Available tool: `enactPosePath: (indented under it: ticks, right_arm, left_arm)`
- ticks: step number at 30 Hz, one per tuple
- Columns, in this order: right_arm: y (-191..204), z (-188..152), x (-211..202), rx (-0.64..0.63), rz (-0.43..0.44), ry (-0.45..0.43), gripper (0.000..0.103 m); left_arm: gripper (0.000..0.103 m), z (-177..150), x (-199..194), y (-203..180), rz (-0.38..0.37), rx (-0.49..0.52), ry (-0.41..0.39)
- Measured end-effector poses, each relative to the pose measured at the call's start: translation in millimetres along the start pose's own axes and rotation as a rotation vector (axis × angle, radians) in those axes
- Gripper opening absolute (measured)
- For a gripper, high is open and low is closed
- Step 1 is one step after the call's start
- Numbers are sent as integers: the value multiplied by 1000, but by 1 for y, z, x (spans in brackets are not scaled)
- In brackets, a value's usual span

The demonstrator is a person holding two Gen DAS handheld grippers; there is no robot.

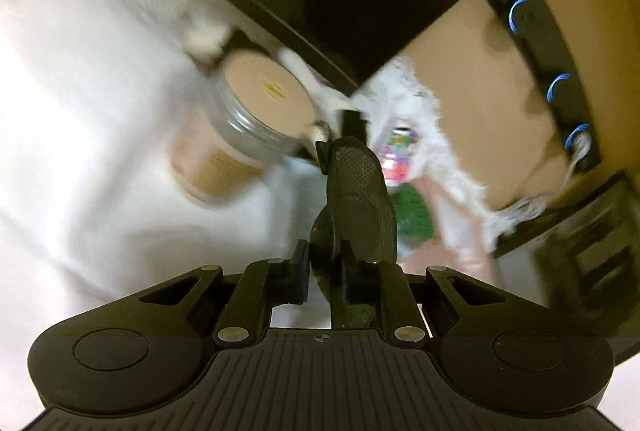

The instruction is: Organize soft objects

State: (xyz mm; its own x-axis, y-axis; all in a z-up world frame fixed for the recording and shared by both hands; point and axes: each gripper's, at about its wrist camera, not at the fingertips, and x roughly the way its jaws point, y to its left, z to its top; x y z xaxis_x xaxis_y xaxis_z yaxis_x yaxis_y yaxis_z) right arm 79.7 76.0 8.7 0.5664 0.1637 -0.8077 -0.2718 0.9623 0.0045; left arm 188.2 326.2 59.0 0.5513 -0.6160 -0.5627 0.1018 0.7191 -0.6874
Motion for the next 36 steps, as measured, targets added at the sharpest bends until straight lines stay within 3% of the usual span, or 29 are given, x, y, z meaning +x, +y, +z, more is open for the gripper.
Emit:
enactPosePath:
  ticks: [2,7,9,17,20,29,33,36]
  right_arm:
    - [1,-1,0,0,-3,-3,103]
    - [1,-1,1,1,-3,-5,103]
    - [1,-1,2,-2,-1,-9,103]
    - [1,-2,2,-2,0,-23,103]
    - [1,-4,2,3,-4,-33,103]
    - [2,-2,3,-6,2,-47,103]
    - [5,5,1,-42,-3,-27,103]
    - [15,12,-7,-91,-10,-61,102]
  left_arm:
    - [17,4,-13,0,72,64,-4]
    - [18,6,-18,-22,348,309,48]
    - [18,5,-13,-30,387,365,71]
    - [23,-5,43,-36,301,351,203]
    - [24,-10,50,-40,285,366,193]
    - [19,-25,62,-37,206,281,217]
    - [16,-33,51,-45,188,333,193]
    - [16,-37,29,-40,166,326,182]
